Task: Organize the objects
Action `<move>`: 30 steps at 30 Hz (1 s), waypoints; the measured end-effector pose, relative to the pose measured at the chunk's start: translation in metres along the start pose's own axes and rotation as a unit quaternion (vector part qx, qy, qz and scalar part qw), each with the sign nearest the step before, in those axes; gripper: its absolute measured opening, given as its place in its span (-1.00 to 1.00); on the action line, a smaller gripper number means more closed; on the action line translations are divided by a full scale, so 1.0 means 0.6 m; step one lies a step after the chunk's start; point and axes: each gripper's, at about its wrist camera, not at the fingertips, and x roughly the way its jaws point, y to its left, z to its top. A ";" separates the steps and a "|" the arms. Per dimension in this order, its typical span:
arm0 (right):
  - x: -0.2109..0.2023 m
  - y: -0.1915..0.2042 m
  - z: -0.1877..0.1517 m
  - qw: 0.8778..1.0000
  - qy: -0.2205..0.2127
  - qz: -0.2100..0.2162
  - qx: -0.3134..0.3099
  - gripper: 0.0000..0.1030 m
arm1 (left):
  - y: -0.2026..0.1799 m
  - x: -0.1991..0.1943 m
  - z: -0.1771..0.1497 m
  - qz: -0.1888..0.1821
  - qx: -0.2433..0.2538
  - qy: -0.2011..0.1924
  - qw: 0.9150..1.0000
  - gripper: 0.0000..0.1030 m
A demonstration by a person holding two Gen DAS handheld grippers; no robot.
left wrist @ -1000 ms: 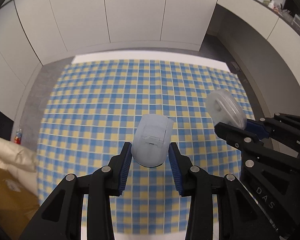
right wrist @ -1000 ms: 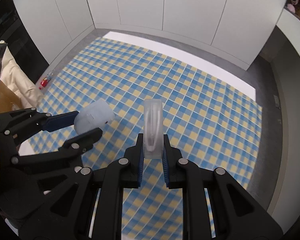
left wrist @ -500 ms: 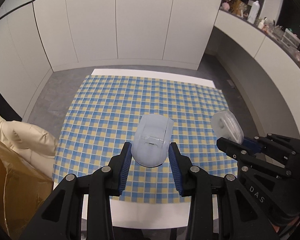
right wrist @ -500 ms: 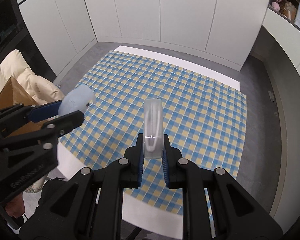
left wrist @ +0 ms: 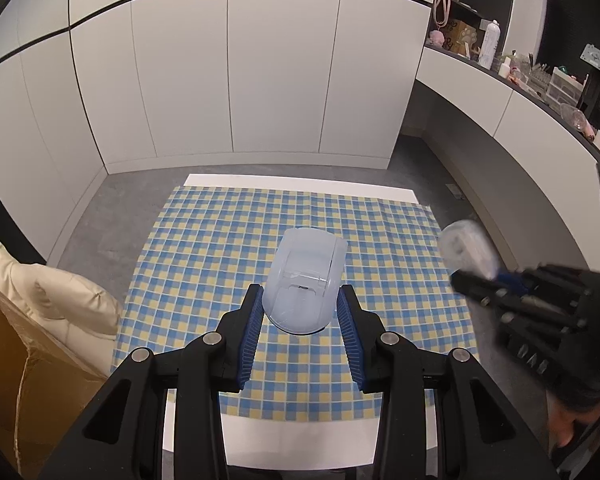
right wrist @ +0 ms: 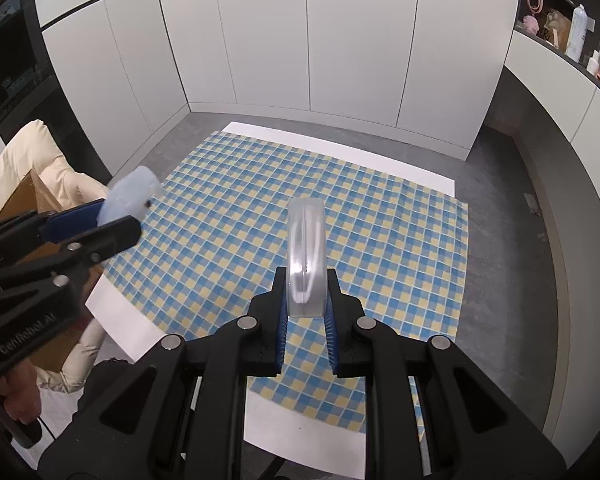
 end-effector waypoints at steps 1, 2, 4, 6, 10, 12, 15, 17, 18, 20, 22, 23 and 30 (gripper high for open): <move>-0.001 0.000 0.003 1.000 -0.002 -0.007 -0.001 -0.68 | 0.003 0.006 -0.003 0.002 -0.001 0.004 1.000 -0.28; -0.002 -0.001 0.006 1.000 -0.004 -0.010 -0.001 -0.68 | 0.006 0.010 -0.004 0.000 -0.001 0.007 1.000 -0.28; -0.005 -0.001 0.011 1.000 -0.009 -0.006 0.001 -0.68 | 0.010 0.013 -0.005 0.004 0.001 0.007 1.000 -0.28; -0.005 0.009 0.013 1.000 -0.010 -0.005 -0.005 -0.68 | 0.017 0.011 -0.005 0.006 -0.004 0.003 1.000 -0.28; -0.007 0.029 0.015 1.000 -0.020 -0.008 -0.019 -0.68 | 0.029 0.007 -0.006 0.010 -0.011 -0.002 1.000 -0.28; -0.006 0.037 0.017 1.000 -0.020 -0.003 -0.021 -0.68 | 0.035 0.006 -0.009 0.010 -0.014 0.000 1.000 -0.28; -0.003 0.050 0.018 0.999 -0.019 0.000 -0.027 -0.68 | 0.042 0.003 -0.013 0.012 -0.018 -0.001 1.000 -0.28; 0.000 0.057 0.018 0.999 -0.019 0.002 -0.028 -0.68 | 0.049 0.000 -0.015 0.015 -0.021 -0.003 1.000 -0.28; 0.001 0.062 0.019 0.999 -0.018 0.003 -0.030 -0.68 | 0.052 -0.002 -0.015 0.017 -0.024 -0.004 1.000 -0.28; 0.004 0.070 0.020 0.999 -0.018 0.004 -0.034 -0.68 | 0.060 -0.004 -0.018 0.020 -0.025 -0.004 0.999 -0.28; 0.004 0.077 0.024 0.999 -0.020 0.007 -0.035 -0.68 | 0.069 -0.007 -0.021 0.023 -0.028 -0.005 0.999 -0.28; 0.005 0.081 0.025 0.999 -0.020 0.008 -0.036 -0.68 | 0.073 -0.008 -0.022 0.024 -0.030 -0.006 0.999 -0.28; 0.013 0.107 0.032 0.999 -0.019 0.016 -0.047 -0.68 | 0.105 -0.022 -0.032 0.032 -0.045 -0.013 0.998 -0.28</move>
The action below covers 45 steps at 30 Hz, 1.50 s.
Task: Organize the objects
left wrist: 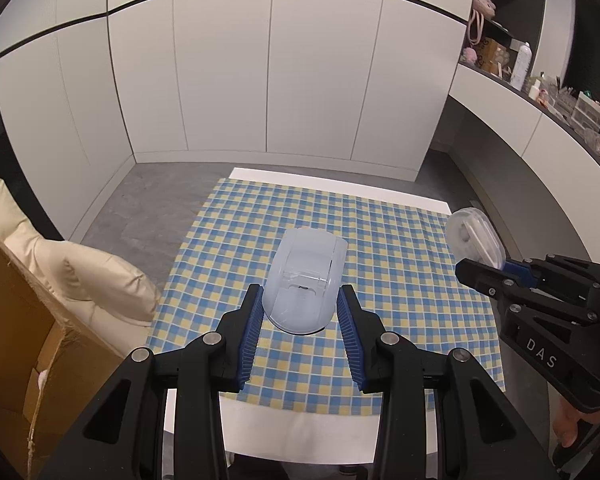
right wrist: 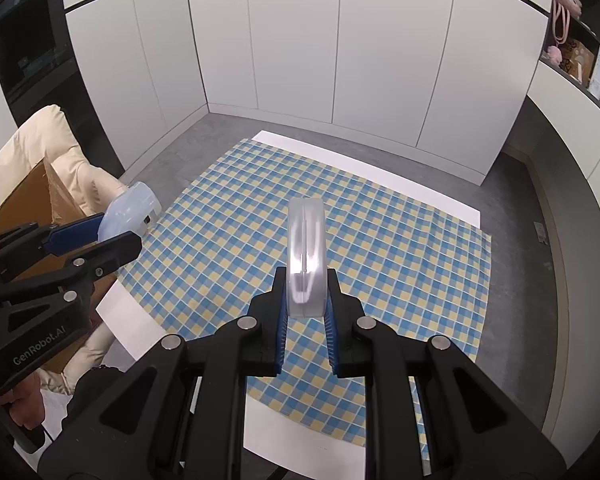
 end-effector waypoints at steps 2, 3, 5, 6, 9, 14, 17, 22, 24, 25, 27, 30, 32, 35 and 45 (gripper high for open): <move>0.003 0.008 0.002 1.000 0.000 0.002 -0.003 -0.68 | 0.009 -0.003 -0.002 0.003 -0.003 -0.001 1.000 -0.28; 0.004 0.011 0.003 1.000 0.001 0.003 -0.005 -0.68 | 0.011 -0.004 -0.003 0.005 -0.005 -0.001 1.000 -0.28; 0.007 0.020 0.005 1.000 0.001 0.006 -0.008 -0.68 | 0.019 -0.006 -0.004 0.007 -0.009 -0.001 1.000 -0.28; 0.008 0.023 0.007 1.000 0.001 0.007 -0.010 -0.68 | 0.023 -0.007 -0.005 0.009 -0.011 -0.002 1.000 -0.28; 0.012 0.034 0.009 1.000 0.002 0.010 -0.016 -0.68 | 0.035 -0.010 -0.008 0.013 -0.017 -0.003 1.000 -0.28; 0.016 0.048 0.014 1.000 0.001 0.016 -0.022 -0.68 | 0.052 -0.015 -0.012 0.019 -0.024 -0.006 0.999 -0.28; 0.018 0.058 0.015 0.999 0.001 0.018 -0.027 -0.68 | 0.059 -0.018 -0.012 0.023 -0.028 -0.007 0.999 -0.28; 0.021 0.075 0.017 0.999 0.001 0.022 -0.035 -0.68 | 0.073 -0.024 -0.015 0.028 -0.035 -0.012 0.999 -0.28; 0.023 0.082 0.018 0.999 0.002 0.022 -0.039 -0.68 | 0.079 -0.026 -0.017 0.031 -0.037 -0.013 0.999 -0.28; 0.024 0.085 0.019 0.999 0.002 0.023 -0.040 -0.68 | 0.082 -0.027 -0.018 0.032 -0.039 -0.013 0.999 -0.28; 0.025 0.089 0.019 0.999 0.002 0.025 -0.041 -0.68 | 0.085 -0.029 -0.019 0.034 -0.041 -0.014 0.998 -0.28; 0.025 0.097 0.021 0.999 0.001 0.028 -0.045 -0.68 | 0.092 -0.031 -0.020 0.037 -0.044 -0.015 0.998 -0.28; 0.026 0.102 0.022 0.998 0.001 0.030 -0.047 -0.68 | 0.099 -0.033 -0.023 0.039 -0.048 -0.014 0.998 -0.28; 0.027 0.110 0.024 0.998 0.001 0.032 -0.049 -0.68 | 0.109 -0.035 -0.025 0.041 -0.052 -0.015 0.998 -0.28; 0.031 0.140 0.028 0.997 0.000 0.042 -0.062 -0.68 | 0.130 -0.045 -0.032 0.053 -0.065 -0.018 0.996 -0.28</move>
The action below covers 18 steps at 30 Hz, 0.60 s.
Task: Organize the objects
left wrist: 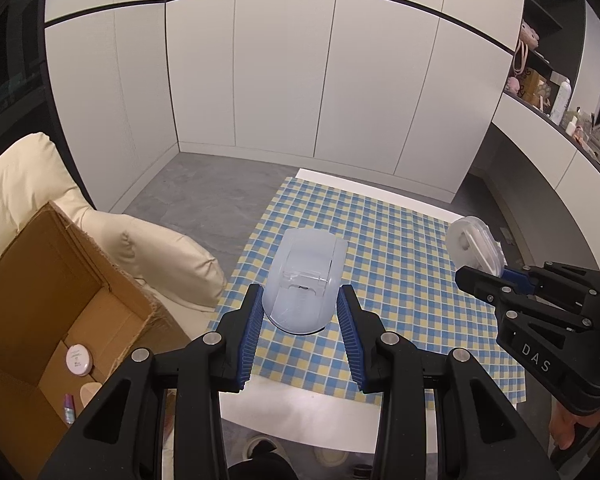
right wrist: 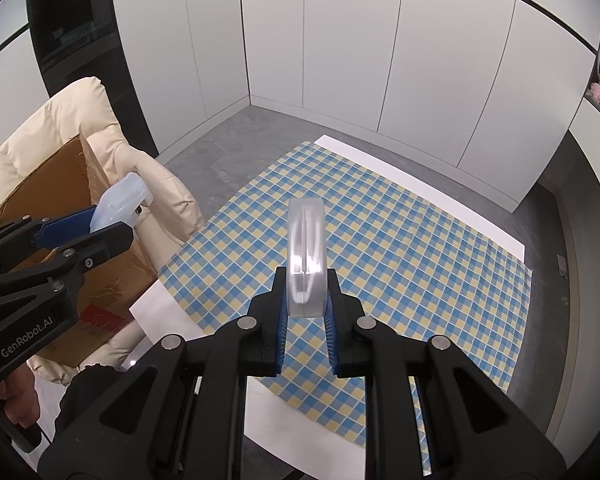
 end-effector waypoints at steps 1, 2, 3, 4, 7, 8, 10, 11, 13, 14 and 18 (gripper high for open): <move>0.001 0.003 0.001 1.000 0.000 0.001 -0.001 -0.68 | 0.002 -0.001 0.000 0.001 -0.001 0.000 1.000 -0.28; 0.001 0.007 0.002 1.000 0.000 0.001 -0.003 -0.68 | 0.005 -0.002 -0.001 0.002 -0.003 0.000 1.000 -0.28; 0.002 0.008 0.002 1.000 0.000 0.002 -0.004 -0.68 | 0.007 -0.002 -0.001 0.004 -0.005 -0.001 1.000 -0.28; 0.002 0.011 0.003 1.000 0.000 0.003 -0.005 -0.68 | 0.010 -0.003 -0.001 0.005 -0.006 -0.001 1.000 -0.28; 0.004 0.022 0.005 1.000 0.000 0.006 -0.010 -0.68 | 0.019 -0.005 -0.003 0.008 -0.010 -0.003 1.000 -0.28; 0.004 0.025 0.006 1.000 0.000 0.008 -0.012 -0.68 | 0.020 -0.008 -0.005 0.009 -0.011 -0.004 1.000 -0.28; 0.005 0.032 0.007 1.000 0.000 0.010 -0.015 -0.68 | 0.025 -0.011 -0.006 0.013 -0.014 -0.005 1.000 -0.28; 0.006 0.036 0.008 1.000 -0.001 0.011 -0.015 -0.68 | 0.027 -0.011 -0.007 0.014 -0.016 -0.006 1.000 -0.28; 0.008 0.044 0.009 1.000 0.000 0.014 -0.019 -0.68 | 0.032 -0.011 -0.008 0.016 -0.017 -0.006 1.000 -0.28; 0.009 0.048 0.009 1.000 0.000 0.015 -0.020 -0.68 | 0.034 -0.012 -0.009 0.018 -0.017 -0.006 1.000 -0.28; 0.011 0.064 0.012 0.999 -0.001 0.021 -0.027 -0.68 | 0.044 -0.018 -0.014 0.023 -0.019 -0.008 1.000 -0.28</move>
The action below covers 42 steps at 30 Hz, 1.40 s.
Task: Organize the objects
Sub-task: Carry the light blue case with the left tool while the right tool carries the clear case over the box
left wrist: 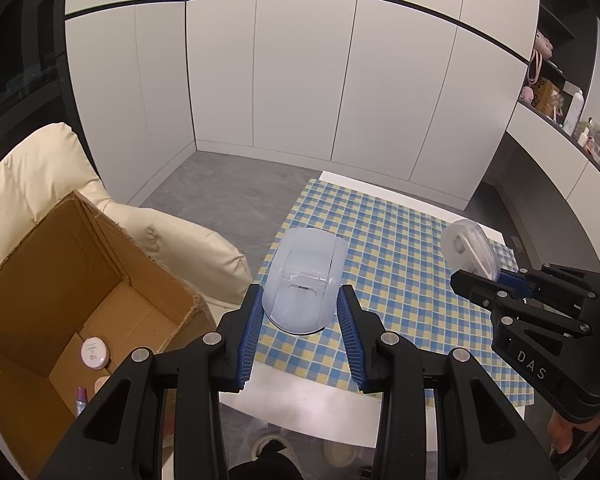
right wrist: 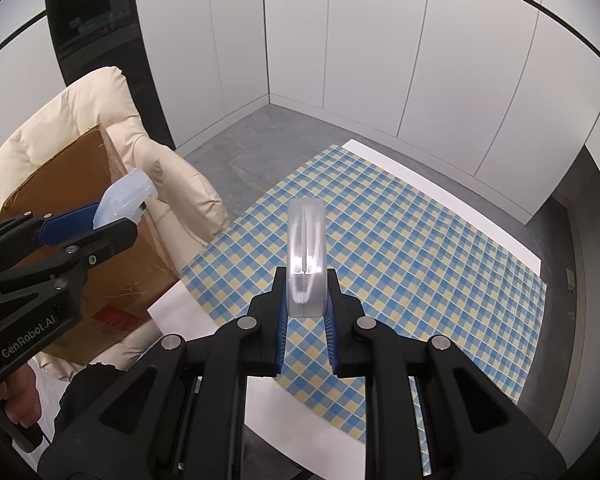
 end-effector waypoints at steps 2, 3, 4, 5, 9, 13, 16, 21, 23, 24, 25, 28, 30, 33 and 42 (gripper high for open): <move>0.001 0.005 0.002 1.000 0.000 0.003 -0.002 -0.68 | 0.006 -0.002 -0.001 0.002 -0.002 0.000 1.000 -0.28; 0.002 0.009 0.002 1.000 0.000 0.004 -0.004 -0.68 | 0.010 -0.003 -0.001 0.003 -0.004 -0.001 1.000 -0.28; 0.003 0.013 0.003 1.000 0.000 0.006 -0.006 -0.68 | 0.014 -0.004 -0.003 0.005 -0.006 -0.002 1.000 -0.28; 0.003 0.017 0.004 1.000 0.000 0.007 -0.007 -0.68 | 0.017 -0.005 -0.003 0.006 -0.008 -0.002 1.000 -0.28; 0.005 0.033 0.008 1.000 -0.001 0.013 -0.014 -0.68 | 0.031 -0.010 -0.007 0.013 -0.012 -0.005 1.000 -0.28; 0.007 0.047 0.013 1.000 -0.001 0.020 -0.020 -0.68 | 0.043 -0.014 -0.011 0.021 -0.017 -0.005 1.000 -0.28; 0.009 0.059 0.015 0.999 -0.002 0.025 -0.025 -0.68 | 0.053 -0.019 -0.015 0.026 -0.022 -0.006 0.999 -0.28; 0.012 0.080 0.020 0.999 -0.004 0.031 -0.032 -0.68 | 0.074 -0.028 -0.021 0.033 -0.034 -0.010 0.999 -0.28; 0.014 0.090 0.023 0.999 -0.004 0.034 -0.036 -0.68 | 0.085 -0.030 -0.024 0.037 -0.039 -0.010 0.999 -0.28; 0.014 0.096 0.025 0.999 -0.004 0.036 -0.039 -0.68 | 0.089 -0.031 -0.024 0.038 -0.042 -0.010 0.998 -0.28; 0.015 0.102 0.026 0.998 -0.004 0.037 -0.043 -0.68 | 0.095 -0.030 -0.026 0.039 -0.045 -0.009 0.998 -0.28; 0.018 0.118 0.029 0.998 -0.003 0.042 -0.049 -0.68 | 0.112 -0.034 -0.029 0.045 -0.053 -0.010 0.997 -0.28; 0.020 0.128 0.030 0.998 -0.004 0.044 -0.054 -0.68 | 0.124 -0.038 -0.033 0.049 -0.060 -0.009 0.997 -0.28; 0.023 0.143 0.033 0.997 -0.004 0.049 -0.060 -0.68 | 0.140 -0.044 -0.038 0.056 -0.067 -0.010 0.996 -0.28; 0.028 0.195 0.036 0.994 -0.004 0.064 -0.084 -0.68 | 0.173 -0.063 -0.052 0.075 -0.082 -0.016 0.994 -0.28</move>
